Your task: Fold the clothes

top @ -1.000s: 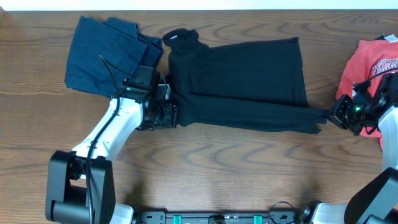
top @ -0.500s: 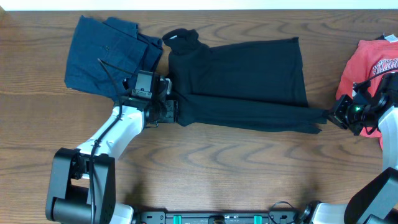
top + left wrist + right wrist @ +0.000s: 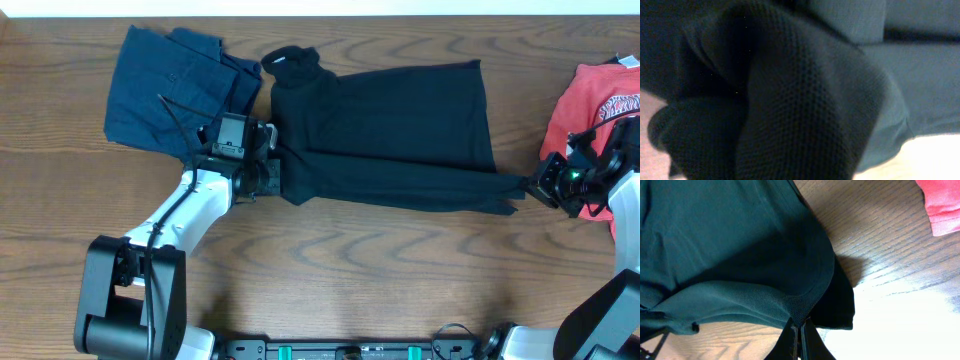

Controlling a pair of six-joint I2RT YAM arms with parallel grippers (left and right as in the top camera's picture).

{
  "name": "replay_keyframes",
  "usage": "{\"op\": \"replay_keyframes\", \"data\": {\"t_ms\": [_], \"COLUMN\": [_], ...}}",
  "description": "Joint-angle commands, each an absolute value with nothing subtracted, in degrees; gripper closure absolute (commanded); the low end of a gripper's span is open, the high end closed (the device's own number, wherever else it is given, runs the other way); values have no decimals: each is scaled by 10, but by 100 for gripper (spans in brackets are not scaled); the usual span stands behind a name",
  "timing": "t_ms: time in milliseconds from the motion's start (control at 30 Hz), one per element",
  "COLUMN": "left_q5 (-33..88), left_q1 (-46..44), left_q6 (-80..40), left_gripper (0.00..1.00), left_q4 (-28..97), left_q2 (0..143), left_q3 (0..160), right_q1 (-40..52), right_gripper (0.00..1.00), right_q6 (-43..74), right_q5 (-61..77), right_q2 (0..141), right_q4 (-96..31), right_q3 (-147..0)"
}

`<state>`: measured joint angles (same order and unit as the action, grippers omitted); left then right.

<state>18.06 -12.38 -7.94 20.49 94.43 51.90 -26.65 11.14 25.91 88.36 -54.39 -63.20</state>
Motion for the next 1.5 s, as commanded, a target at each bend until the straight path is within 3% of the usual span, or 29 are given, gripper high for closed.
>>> {"op": "replay_keyframes", "data": {"t_ms": [0,300,600,1000,1200,1300,1400,1467], "left_q5": [191,190,183,186,182,152,129,128], "left_q1": [-122,-122,-122,-123,-123,-123,-123,-123], "left_q6": [-84,-84,-95,-112,-110,-110,-110,-110], "left_gripper": [94,94,94,94,94,83,66,61], "left_q4": [244,466,493,647,586,544,538,555], "left_q2": [938,820,831,837,835,853,879,893], "left_q3": [537,615,591,592,591,588,584,584], "right_q1": [-262,-262,-262,-262,-262,-262,-262,-262], "right_gripper": [99,99,99,99,99,99,99,99], "right_q6": [116,115,115,116,116,118,118,117], "right_q5": [257,257,257,257,257,258,258,257], "right_q2": [885,885,885,885,885,885,885,885], "right_q4": [-545,-544,-540,-536,-535,-535,-535,-536], "right_q3": [-636,-636,-636,-636,-636,-636,-636,-636]}}
